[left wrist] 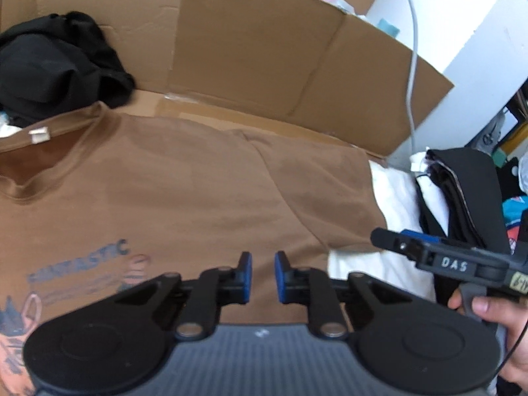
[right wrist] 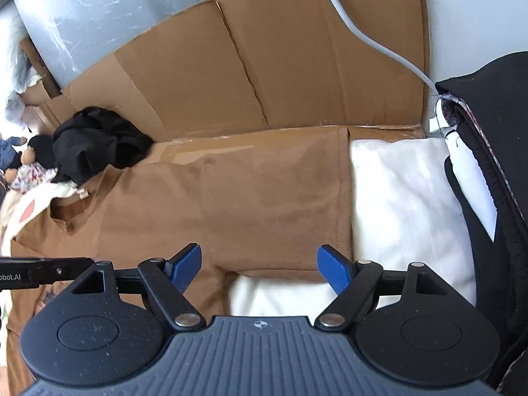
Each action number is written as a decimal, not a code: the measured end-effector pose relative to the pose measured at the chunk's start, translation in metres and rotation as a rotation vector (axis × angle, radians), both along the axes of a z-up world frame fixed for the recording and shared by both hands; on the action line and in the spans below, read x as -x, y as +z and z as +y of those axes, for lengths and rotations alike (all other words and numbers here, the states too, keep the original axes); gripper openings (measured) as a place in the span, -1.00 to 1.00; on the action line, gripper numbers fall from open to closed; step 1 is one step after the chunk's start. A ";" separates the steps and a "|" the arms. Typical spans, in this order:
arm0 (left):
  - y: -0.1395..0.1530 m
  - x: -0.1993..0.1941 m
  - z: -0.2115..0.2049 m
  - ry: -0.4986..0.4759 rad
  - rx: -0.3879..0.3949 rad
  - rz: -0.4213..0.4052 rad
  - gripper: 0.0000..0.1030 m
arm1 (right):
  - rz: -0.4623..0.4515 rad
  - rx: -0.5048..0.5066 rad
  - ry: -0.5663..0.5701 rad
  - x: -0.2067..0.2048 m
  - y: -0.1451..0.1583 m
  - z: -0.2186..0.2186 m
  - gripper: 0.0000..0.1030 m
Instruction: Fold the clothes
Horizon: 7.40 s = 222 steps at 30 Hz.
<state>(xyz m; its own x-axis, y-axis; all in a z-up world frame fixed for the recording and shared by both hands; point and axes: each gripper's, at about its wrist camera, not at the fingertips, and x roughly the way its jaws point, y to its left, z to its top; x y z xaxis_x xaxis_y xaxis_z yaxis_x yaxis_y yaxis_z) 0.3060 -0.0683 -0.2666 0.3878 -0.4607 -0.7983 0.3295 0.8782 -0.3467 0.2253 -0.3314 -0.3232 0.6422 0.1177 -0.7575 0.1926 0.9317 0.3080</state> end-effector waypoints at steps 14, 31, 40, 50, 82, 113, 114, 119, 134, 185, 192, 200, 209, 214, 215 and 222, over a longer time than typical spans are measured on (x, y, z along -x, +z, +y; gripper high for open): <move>-0.045 -0.001 -0.055 -0.043 0.061 0.048 -0.87 | 0.011 -0.164 -0.169 0.030 -0.039 -0.050 0.12; -0.070 -0.017 -0.072 -0.008 0.037 0.080 -0.95 | 0.086 -0.266 -0.256 -0.005 -0.059 -0.053 -0.43; -0.077 -0.017 -0.077 -0.011 0.033 0.110 -0.96 | 0.006 -0.311 -0.216 -0.015 -0.041 -0.057 -0.84; -0.084 -0.020 -0.074 0.008 0.065 0.117 -0.99 | -0.111 -0.409 -0.067 -0.027 -0.006 -0.037 -0.85; -0.047 -0.023 0.032 0.204 0.184 0.168 -0.88 | -0.012 -0.142 0.244 -0.012 -0.009 0.062 -0.82; -0.032 -0.030 0.031 0.208 0.162 0.108 -0.77 | -0.003 -0.128 0.032 0.015 -0.011 0.009 -0.04; -0.033 -0.033 0.031 0.207 0.167 0.107 -0.77 | -0.017 -0.152 0.001 0.011 -0.012 0.001 -0.04; -0.044 -0.046 0.026 0.194 0.182 0.102 -0.77 | -0.053 -0.113 -0.030 -0.006 -0.015 -0.012 -0.05; -0.063 -0.075 0.011 0.145 0.171 0.095 -0.77 | -0.044 -0.069 -0.040 -0.064 -0.050 -0.037 -0.33; -0.089 -0.207 -0.050 0.110 -0.046 0.127 -0.95 | -0.147 -0.402 0.170 -0.088 0.017 -0.032 -0.95; -0.088 -0.203 -0.037 0.162 0.028 0.186 -0.96 | -0.170 -0.433 0.184 -0.099 0.038 -0.016 -0.95; -0.062 -0.188 0.012 0.180 0.150 0.176 -0.87 | -0.165 -0.426 0.191 -0.099 0.042 -0.002 -0.95; -0.032 -0.166 0.083 0.229 0.201 0.137 -0.83 | -0.162 -0.415 0.208 -0.105 0.047 0.029 -0.95; -0.031 -0.149 0.119 0.256 0.243 0.140 -0.81 | -0.142 -0.382 0.255 -0.112 0.045 0.064 -0.95; -0.032 -0.146 0.126 0.259 0.250 0.140 -0.81 | -0.135 -0.374 0.264 -0.113 0.043 0.073 -0.95; -0.041 -0.133 0.154 0.276 0.259 0.140 -0.67 | -0.043 -0.270 0.331 -0.117 0.024 0.126 -0.66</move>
<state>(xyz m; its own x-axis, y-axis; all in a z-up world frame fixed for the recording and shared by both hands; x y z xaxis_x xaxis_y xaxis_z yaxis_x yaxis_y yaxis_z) 0.4393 0.0857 -0.3075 0.4209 -0.5471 -0.7235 0.0278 0.8050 -0.5926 0.3425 -0.2051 -0.2994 0.5670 0.5130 -0.6444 -0.1219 0.8260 0.5503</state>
